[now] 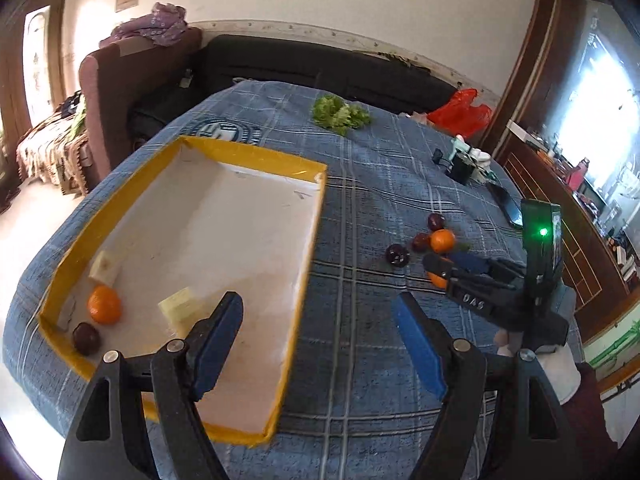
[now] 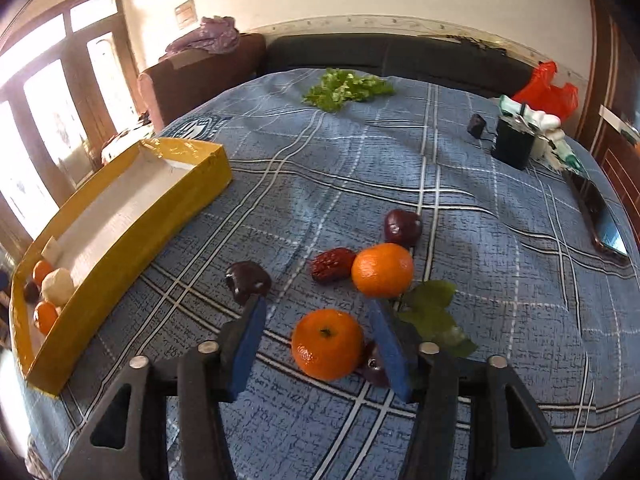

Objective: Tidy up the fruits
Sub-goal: 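Grasp another orange with the right tool while the left grasps another dark plum, then carry the orange and plum into the yellow tray and open both tools, then lift both open tools away from the tray toward the remaining fruit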

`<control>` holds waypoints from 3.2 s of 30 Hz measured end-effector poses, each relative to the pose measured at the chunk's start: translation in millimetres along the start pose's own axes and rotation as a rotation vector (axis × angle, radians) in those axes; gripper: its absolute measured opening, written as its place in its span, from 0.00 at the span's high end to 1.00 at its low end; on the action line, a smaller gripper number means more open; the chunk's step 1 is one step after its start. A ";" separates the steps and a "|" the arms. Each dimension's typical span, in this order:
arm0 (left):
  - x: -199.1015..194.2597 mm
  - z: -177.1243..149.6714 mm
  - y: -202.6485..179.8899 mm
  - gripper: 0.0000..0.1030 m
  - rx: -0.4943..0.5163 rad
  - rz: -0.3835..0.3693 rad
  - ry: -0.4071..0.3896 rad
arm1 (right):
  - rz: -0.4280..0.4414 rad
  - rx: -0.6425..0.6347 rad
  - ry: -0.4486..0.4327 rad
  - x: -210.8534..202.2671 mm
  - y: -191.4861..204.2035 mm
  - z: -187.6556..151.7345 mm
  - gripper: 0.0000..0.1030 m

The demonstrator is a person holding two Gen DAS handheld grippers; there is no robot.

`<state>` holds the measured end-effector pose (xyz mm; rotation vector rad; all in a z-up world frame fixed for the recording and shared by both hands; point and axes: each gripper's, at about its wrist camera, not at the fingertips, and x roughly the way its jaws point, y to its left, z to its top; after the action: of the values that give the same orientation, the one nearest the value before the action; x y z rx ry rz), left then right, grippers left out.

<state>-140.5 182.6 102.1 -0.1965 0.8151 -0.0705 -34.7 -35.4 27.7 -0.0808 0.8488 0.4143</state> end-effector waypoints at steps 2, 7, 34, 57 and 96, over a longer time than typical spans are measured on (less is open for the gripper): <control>12.8 7.4 -10.7 0.25 0.014 -0.022 0.020 | -0.011 -0.028 0.012 2.4 2.2 -2.6 0.61; 53.8 22.1 -43.1 0.25 0.085 -0.019 0.061 | 0.021 -0.022 0.004 1.3 -1.4 -4.9 0.62; 101.1 36.3 -62.0 0.72 0.117 -0.069 0.056 | 0.096 0.279 -0.125 -27.8 -62.9 2.9 0.62; 73.7 48.8 176.3 0.72 -0.195 0.210 0.122 | 0.284 -0.201 0.063 10.0 204.8 28.2 0.61; -71.5 -0.4 38.9 0.06 -0.084 0.467 -0.269 | 0.169 0.174 -0.118 -72.1 117.7 -20.1 0.37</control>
<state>-190.3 230.5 145.2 -0.0876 0.5787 0.4225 -136.8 44.6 79.0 0.1761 0.7741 0.4974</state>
